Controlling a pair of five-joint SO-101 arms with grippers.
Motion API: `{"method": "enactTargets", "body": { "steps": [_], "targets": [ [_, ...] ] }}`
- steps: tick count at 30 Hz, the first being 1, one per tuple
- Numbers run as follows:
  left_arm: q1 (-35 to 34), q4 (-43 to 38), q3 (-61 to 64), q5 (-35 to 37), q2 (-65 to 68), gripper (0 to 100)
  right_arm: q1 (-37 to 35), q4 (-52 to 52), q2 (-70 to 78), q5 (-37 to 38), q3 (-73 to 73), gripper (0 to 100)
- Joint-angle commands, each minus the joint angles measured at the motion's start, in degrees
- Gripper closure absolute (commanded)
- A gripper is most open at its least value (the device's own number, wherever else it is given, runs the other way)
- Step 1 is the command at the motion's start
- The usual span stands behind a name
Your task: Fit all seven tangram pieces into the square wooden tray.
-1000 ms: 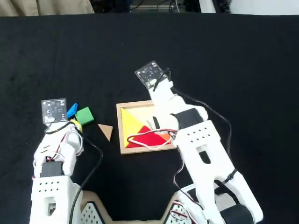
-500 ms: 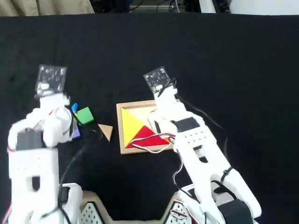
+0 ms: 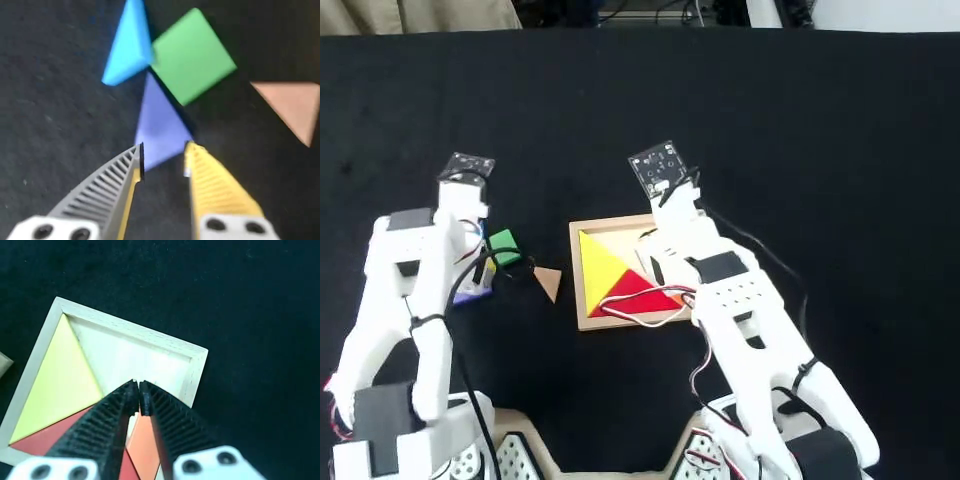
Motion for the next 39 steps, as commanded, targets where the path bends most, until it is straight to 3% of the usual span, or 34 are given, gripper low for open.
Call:
{"method": "enactTargets", "body": {
  "steps": [1, 7, 14, 26, 32, 39],
  "targets": [
    [-2.4, -9.0, 2.3, -1.1, -0.1, 82, 1.1, -1.3, 0.0, -0.2, 0.4, 98.7],
    [0.2, -9.7, 4.6, -7.2, 0.0, 81, 1.1, -1.3, 0.0, -0.1, 0.4, 98.7],
    [3.0, -6.1, 3.1, -7.6, 0.1, 81, 1.1, -1.3, 0.0, 0.0, 0.4, 98.7],
    [-3.7, -3.0, -2.2, -5.6, 0.6, 67, 1.1, -1.3, 0.0, 0.0, 0.4, 98.7],
    [-3.9, -3.0, -5.5, -16.5, 8.5, 67, 1.1, -1.3, 0.0, 0.0, 0.4, 98.7],
    [-4.1, -2.9, -14.6, -17.9, 21.0, 71, 1.1, -1.4, 0.0, 0.0, 0.4, 98.7]
  ]
}}
